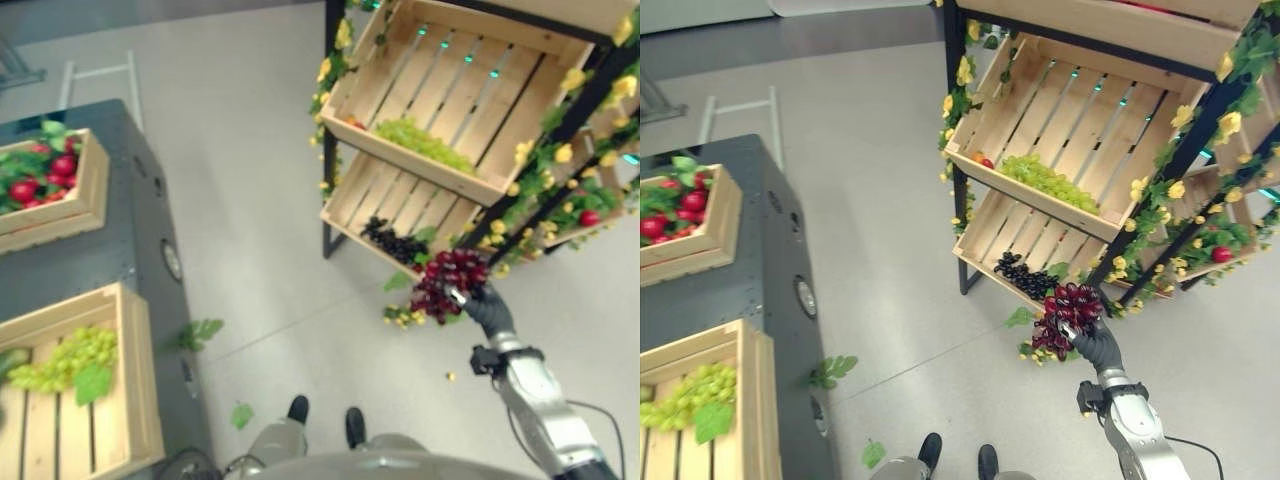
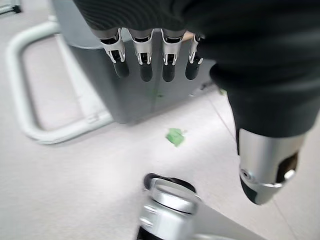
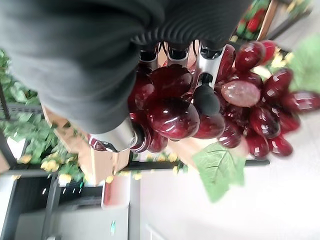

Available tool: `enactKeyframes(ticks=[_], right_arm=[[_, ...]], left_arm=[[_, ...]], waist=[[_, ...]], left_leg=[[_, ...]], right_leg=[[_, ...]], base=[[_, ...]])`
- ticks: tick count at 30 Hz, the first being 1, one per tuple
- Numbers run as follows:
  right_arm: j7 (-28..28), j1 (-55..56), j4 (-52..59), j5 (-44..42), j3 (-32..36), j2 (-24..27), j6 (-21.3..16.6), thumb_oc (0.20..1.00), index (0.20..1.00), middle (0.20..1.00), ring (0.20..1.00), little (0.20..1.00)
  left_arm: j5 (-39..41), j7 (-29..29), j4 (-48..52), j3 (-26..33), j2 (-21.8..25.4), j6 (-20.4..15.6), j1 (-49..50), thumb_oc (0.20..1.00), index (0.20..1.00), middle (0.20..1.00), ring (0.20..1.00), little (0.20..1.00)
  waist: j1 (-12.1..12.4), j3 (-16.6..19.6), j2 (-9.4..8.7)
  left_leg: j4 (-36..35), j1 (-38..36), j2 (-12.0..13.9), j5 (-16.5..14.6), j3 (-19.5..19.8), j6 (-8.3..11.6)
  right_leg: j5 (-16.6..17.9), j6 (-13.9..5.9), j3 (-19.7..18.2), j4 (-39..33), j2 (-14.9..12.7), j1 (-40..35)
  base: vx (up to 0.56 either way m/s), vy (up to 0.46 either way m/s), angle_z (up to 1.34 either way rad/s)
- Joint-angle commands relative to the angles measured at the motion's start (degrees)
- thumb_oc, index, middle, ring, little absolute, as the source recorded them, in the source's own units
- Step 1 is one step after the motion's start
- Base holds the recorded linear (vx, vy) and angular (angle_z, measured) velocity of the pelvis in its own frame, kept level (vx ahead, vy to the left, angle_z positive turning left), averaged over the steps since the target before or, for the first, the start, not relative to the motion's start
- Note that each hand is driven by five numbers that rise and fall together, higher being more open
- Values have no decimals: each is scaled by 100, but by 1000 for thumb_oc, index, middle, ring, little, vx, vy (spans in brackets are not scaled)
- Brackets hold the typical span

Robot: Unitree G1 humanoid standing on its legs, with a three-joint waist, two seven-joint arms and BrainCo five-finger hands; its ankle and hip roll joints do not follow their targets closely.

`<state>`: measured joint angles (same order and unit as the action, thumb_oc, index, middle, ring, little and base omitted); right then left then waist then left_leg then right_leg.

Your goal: Pick up the fruits from the basket on one side to the basket on the other side

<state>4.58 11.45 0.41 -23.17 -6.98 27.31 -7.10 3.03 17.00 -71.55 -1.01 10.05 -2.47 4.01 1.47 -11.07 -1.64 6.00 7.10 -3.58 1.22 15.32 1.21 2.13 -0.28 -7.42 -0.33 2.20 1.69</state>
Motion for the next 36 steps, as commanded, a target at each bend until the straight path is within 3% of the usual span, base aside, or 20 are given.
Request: enactKeyframes(ticks=[1, 5, 6, 7, 8, 9, 13, 17, 23, 33, 36], right_arm=[[12, -451, 654, -15, 191, 54, -483, 200, 200, 200, 200, 200], [61, -796, 528, 43, -95, -43, -402, 200, 200, 200, 200, 200], [64, -901, 554, 68, -171, -76, -385, 200, 200, 200, 200, 200], [50, -978, 540, 81, -258, -139, -389, 200, 200, 200, 200, 200], [30, -1074, 499, 80, -374, -208, -391, 200, 200, 200, 200, 200], [-18, -1075, 519, 71, -403, -219, -384, 200, 200, 200, 200, 200], [-41, -980, 570, 84, -349, -216, -372, 200, 200, 200, 200, 200], [5, -861, 562, 134, -243, -269, -334, 200, 200, 200, 200, 200], [-16, -681, 666, 214, -101, -166, -264, 200, 200, 200, 200, 200], [-137, -671, 818, 271, 26, 65, -213, 200, 200, 200, 200, 200], [-135, -982, 821, 267, -103, 240, -218, 200, 200, 200, 200, 200]], left_arm=[[-306, 128, -17, -342, 148, -93, -144, 1000, 1000, 1000, 1000, 1000], [-271, 260, 282, -516, 308, -170, -507, 1000, 1000, 1000, 1000, 1000], [-273, 283, 361, -493, 363, -188, -528, 1000, 1000, 1000, 1000, 1000], [-266, 304, 412, -481, 420, -199, -571, 1000, 1000, 1000, 1000, 1000], [-253, 306, 409, -448, 484, -202, -579, 1000, 1000, 1000, 1000, 1000], [-288, 298, 422, -430, 518, -183, -574, 1000, 1000, 1000, 1000, 1000], [-392, 251, 347, -422, 514, -134, -598, 1000, 1000, 1000, 1000, 1000], [-468, 107, 250, -367, 337, -74, -411, 1000, 1000, 1000, 1000, 1000], [-565, -97, 122, -383, 169, -25, -306, 1000, 1000, 1000, 1000, 1000], [-566, -236, 115, -464, 10, -10, -147, 1000, 1000, 1000, 1000, 1000], [-419, -203, 127, -483, -26, -4, -174, 1000, 1000, 1000, 1000, 1000]], waist=[[63, 267, -136], [32, 202, -253], [63, 150, -282], [160, 122, -294], [283, 95, -262], [253, 135, -257], [145, 251, -302], [147, 489, -333], [-39, 562, -272], [-93, 632, -148], [-8, 520, -193]], left_leg=[[-495, 258, 163, 529, -38, 83], [-505, 201, 135, 345, -745, -152], [-553, 127, 185, 284, -960, -172], [-623, 100, 318, 289, -1192, -143], [-710, 22, 547, 274, -1508, -51], [-730, -7, 623, 286, -1595, -23], [-914, -238, 691, 254, -1977, -29], [-1058, -494, 635, 134, -2496, -19], [-1098, -677, 580, 65, -2593, 1], [-987, -951, 893, -2, -2621, 186], [-542, -798, 862, -168, -2160, 210]], right_leg=[[-324, -442, -436, -332, -163, -519], [-209, -746, -885, 32, -375, 47], [-144, -794, -718, 75, -434, 169], [-60, -816, -244, 132, -576, 342], [-33, -868, 721, 120, -920, 373], [4, -847, 1038, 116, -997, 341], [164, -879, 1026, 18, -1084, 108], [380, -981, 1704, -190, -1231, -4], [378, -894, 1585, -408, -1080, -10], [108, -683, 1539, -467, -710, -255], [63, -570, 1424, -432, -598, -258]], base=[[14, 498, -41], [-79, 301, -102], [-146, 136, -134], [-164, 31, -157], [-122, -19, -195], [-58, 9, -173], [-1, 78, -96], [59, 93, -58], [77, -31, -28], [77, -123, -4], [16, -135, -6]])
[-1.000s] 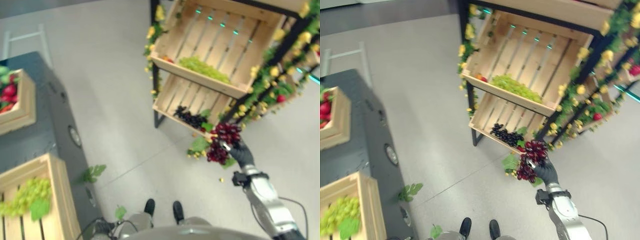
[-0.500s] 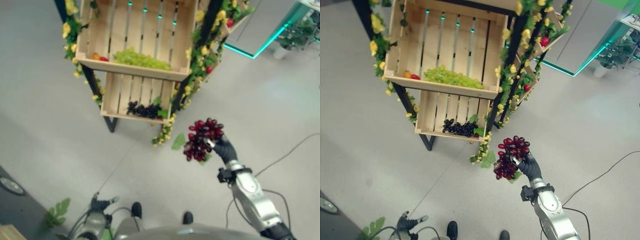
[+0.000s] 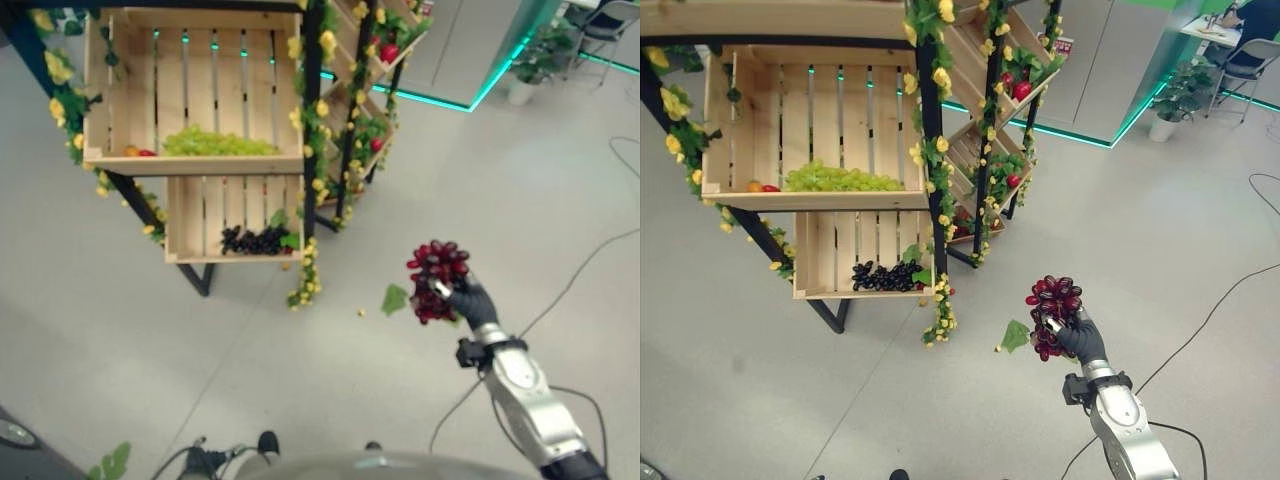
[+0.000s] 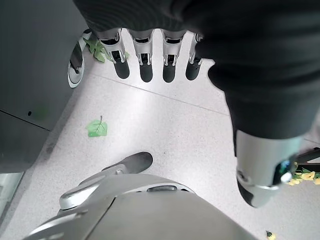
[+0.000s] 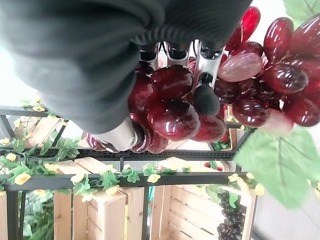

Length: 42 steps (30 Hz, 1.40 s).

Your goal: Pick up the fruits from the basket on one side to the basket on the other side

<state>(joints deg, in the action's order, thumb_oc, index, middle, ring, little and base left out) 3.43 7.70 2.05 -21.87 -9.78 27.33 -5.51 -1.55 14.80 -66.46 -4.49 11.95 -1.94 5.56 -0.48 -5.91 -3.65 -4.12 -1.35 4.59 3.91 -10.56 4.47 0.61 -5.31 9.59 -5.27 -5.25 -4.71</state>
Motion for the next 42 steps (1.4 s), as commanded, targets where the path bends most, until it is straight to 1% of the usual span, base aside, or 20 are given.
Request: enactKeyframes(ticks=[1, 4, 7, 11, 14, 16, 17, 19, 31, 36, 42], right_arm=[[-5, -671, 647, 163, 177, 287, -366, 200, 200, 200, 200, 200], [-11, -799, 769, 200, 226, 404, -352, 200, 200, 200, 200, 200], [25, -1059, 795, 209, 105, 422, -353, 200, 200, 200, 200, 200], [26, -1452, 845, 277, -154, 465, -280, 200, 200, 200, 200, 200], [49, -1715, 819, 253, -305, 448, -240, 200, 200, 200, 200, 200], [84, -2156, 745, 143, -612, 387, -185, 200, 200, 200, 200, 200], [84, -2158, 744, 143, -613, 386, -186, 200, 200, 200, 200, 200], [118, -2707, 605, 2, -924, 328, -111, 200, 200, 200, 200, 200], [296, -4377, 61, -193, -1816, 119, 66, 200, 200, 200, 200, 200], [387, -4952, -320, -332, -2103, -4, 105, 200, 200, 200, 200, 200], [463, -5600, -762, -451, -2265, 107, 150, 200, 200, 200, 200, 200]], left_arm=[[79, 27, -399, -164, -260, -50, -350, 1000, 1000, 1000, 1000, 1000], [68, -8, -419, -226, -336, -25, -319, 1000, 1000, 1000, 1000, 1000], [38, -38, -430, -324, -334, 0, -330, 1000, 1000, 1000, 1000, 1000], [-8, -107, -441, -394, -304, 47, -250, 1000, 1000, 1000, 1000, 1000], [-23, -106, -463, -422, -286, 58, -236, 1000, 1000, 1000, 1000, 1000], [-18, -97, -468, -480, -258, 74, -206, 1000, 1000, 1000, 1000, 1000], [-18, -97, -468, -479, -258, 74, -206, 1000, 1000, 1000, 1000, 1000], [1, -85, -456, -558, -218, 91, -203, 1000, 1000, 1000, 1000, 1000], [120, -36, -471, -791, -102, 141, -230, 1000, 1000, 1000, 1000, 1000], [182, -24, -459, -902, -74, 145, -247, 1000, 1000, 1000, 1000, 1000], [294, -3, -493, -910, 37, 128, -274, 1000, 1000, 1000, 1000, 1000]], waist=[[204, -7, 3], [203, 75, 25], [272, 118, 41], [358, 225, 53], [402, 235, 48], [493, 252, 8], [493, 251, 8], [628, 237, -52], [1003, 156, -269], [1156, 113, -369], [1319, 45, -486]], left_leg=[[448, 89, -17, -420, 574, -102], [265, 75, 20, -318, 528, -88], [9, 47, 23, -179, 558, -88], [-88, -24, 7, -232, 558, -106], [-88, -52, -3, -267, 557, -112], [-88, -89, -22, -319, 551, -123], [-88, -89, -22, -319, 551, -123], [-88, -69, -44, -337, 553, -141], [-88, 58, -142, -346, 647, -216], [-88, 145, -194, -328, 714, -246], [-88, 287, -269, -285, 842, -280]], right_leg=[[215, -55, -261, 57, 145, 370], [200, -71, -166, 28, 133, 327], [189, -84, -149, 27, 137, 374], [150, -118, -118, 27, 131, 347], [142, -128, -137, 27, 111, 311], [147, -143, -149, 27, 85, 283], [147, -143, -149, 27, 85, 282], [161, -167, -140, 27, 60, 285], [231, -233, -84, 27, -69, 334], [271, -256, -39, 27, -113, 369], [324, -292, 67, 27, -183, 414]], base=[[20, -51, -7], [42, -29, 8], [0, 2, 6], [48, 24, 1], [26, 42, -1], [25, 44, -1], [10, 32, 1], [6, 43, 0], [-5, 41, 3], [-8, 39, 7], [-17, 30, 13]])
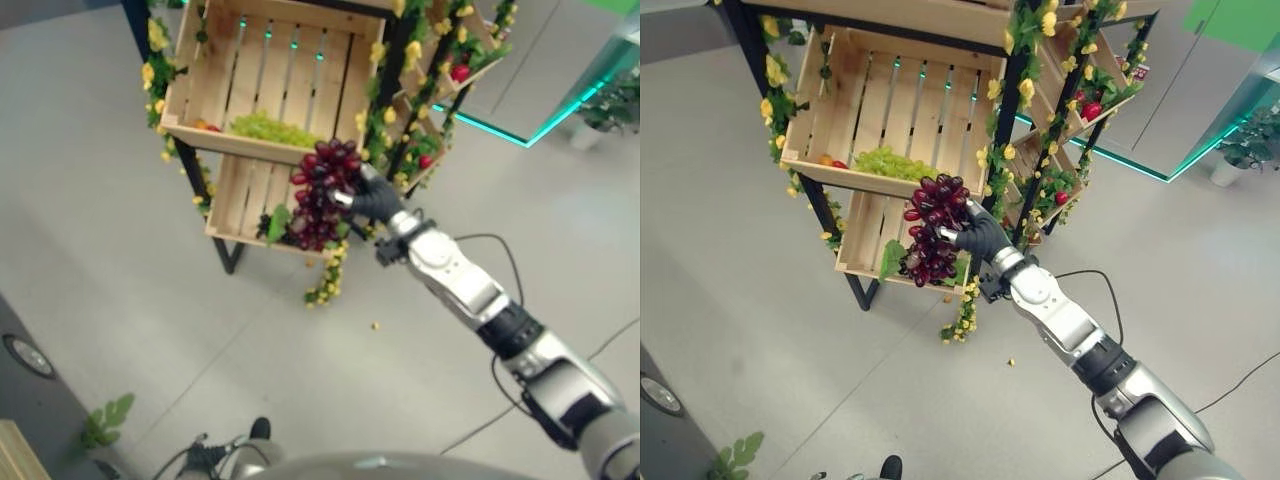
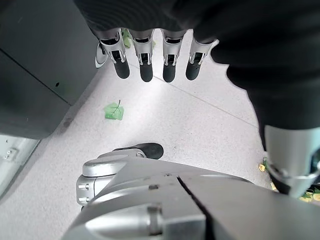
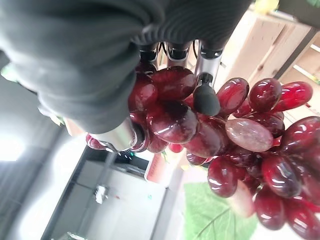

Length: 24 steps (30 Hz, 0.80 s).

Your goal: Pick up the fruits from the basket on one side to the basket on the other side

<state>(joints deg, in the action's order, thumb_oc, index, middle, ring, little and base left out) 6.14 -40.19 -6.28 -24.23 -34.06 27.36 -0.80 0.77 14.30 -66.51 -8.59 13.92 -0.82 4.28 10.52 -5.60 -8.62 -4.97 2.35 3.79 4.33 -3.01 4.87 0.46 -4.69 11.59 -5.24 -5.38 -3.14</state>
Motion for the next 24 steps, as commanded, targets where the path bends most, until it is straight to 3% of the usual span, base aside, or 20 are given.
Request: enactKeyframes(ticks=[1, 16, 24], right_arm=[[192, -811, 71, -214, 163, 104, -322, 200, 200, 200, 200, 200], [358, -2255, -1488, -757, -52, 609, -359, 200, 200, 200, 200, 200], [399, -2438, -1927, -932, 26, 748, -405, 200, 200, 200, 200, 200]], left_arm=[[62, 46, -488, -500, -160, 16, -146, 1000, 1000, 1000, 1000, 1000], [433, 62, -571, -467, 85, -94, -161, 1000, 1000, 1000, 1000, 1000], [545, 33, -620, -449, 126, -123, -146, 1000, 1000, 1000, 1000, 1000]], waist=[[218, 14, 11], [511, -98, -193], [563, -153, -261]], left_leg=[[-3, -83, -189, -327, 88, -320], [-3, 191, -379, -240, 328, -386], [-3, 278, -418, -205, 407, -393]], right_leg=[[339, -354, -132, 24, -169, 257], [450, -435, 90, 24, -299, 356], [478, -448, 164, 24, -312, 387]], base=[[-8, 31, 8], [-15, 28, 7], [-10, 11, 8]])
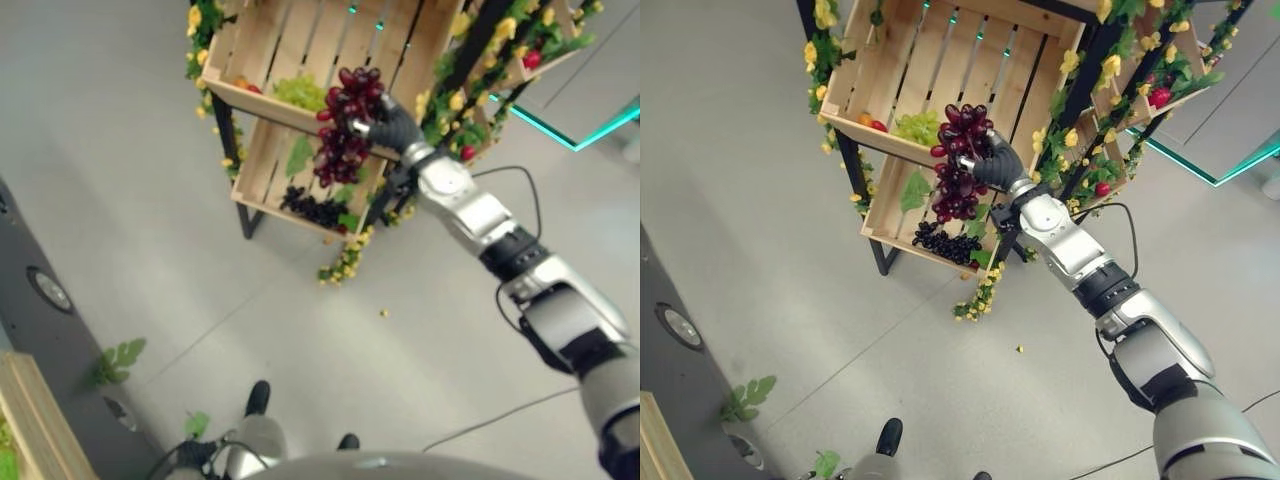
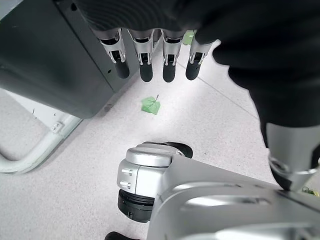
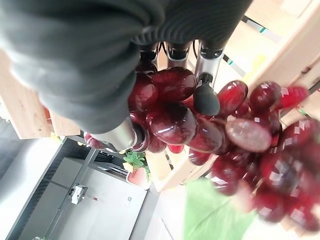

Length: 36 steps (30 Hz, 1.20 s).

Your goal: Pick up the fruits from the basket on one side to the basket on the other side

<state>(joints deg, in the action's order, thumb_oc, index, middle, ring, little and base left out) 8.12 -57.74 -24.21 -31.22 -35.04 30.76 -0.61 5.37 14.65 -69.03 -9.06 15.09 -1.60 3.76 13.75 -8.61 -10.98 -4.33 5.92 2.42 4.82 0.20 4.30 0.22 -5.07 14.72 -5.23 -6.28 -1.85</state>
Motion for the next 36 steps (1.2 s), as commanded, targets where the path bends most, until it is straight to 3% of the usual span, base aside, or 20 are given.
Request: enactKeyframes(ticks=[1, 21, 36], right_arm=[[188, -723, -214, -246, 131, 422, -425, 200, 200, 200, 200, 200], [163, -1852, -1683, -897, -26, 1038, -533, 200, 200, 200, 200, 200], [-101, -2397, -1355, -1637, -277, 1293, -742, 200, 200, 200, 200, 200]], left_arm=[[92, -8, -374, -400, 16, -53, -93, 1000, 1000, 1000, 1000, 1000], [406, -138, -470, -377, 184, -131, -81, 1000, 1000, 1000, 1000, 1000], [418, -230, -590, -329, 300, -77, -101, 1000, 1000, 1000, 1000, 1000]], waist=[[248, 145, -32], [355, 57, -283], [233, 139, -443]], left_leg=[[-67, -65, -287, -251, 97, -337], [-67, 133, -312, -176, 270, -302], [-67, 74, -270, -216, 221, -278]], right_leg=[[505, -412, -138, 23, -222, 264], [508, -421, 49, 23, -176, 336], [508, -424, 18, 23, -157, 334]], base=[[0, 0, 0], [0, -3, 5], [0, 0, 0]])
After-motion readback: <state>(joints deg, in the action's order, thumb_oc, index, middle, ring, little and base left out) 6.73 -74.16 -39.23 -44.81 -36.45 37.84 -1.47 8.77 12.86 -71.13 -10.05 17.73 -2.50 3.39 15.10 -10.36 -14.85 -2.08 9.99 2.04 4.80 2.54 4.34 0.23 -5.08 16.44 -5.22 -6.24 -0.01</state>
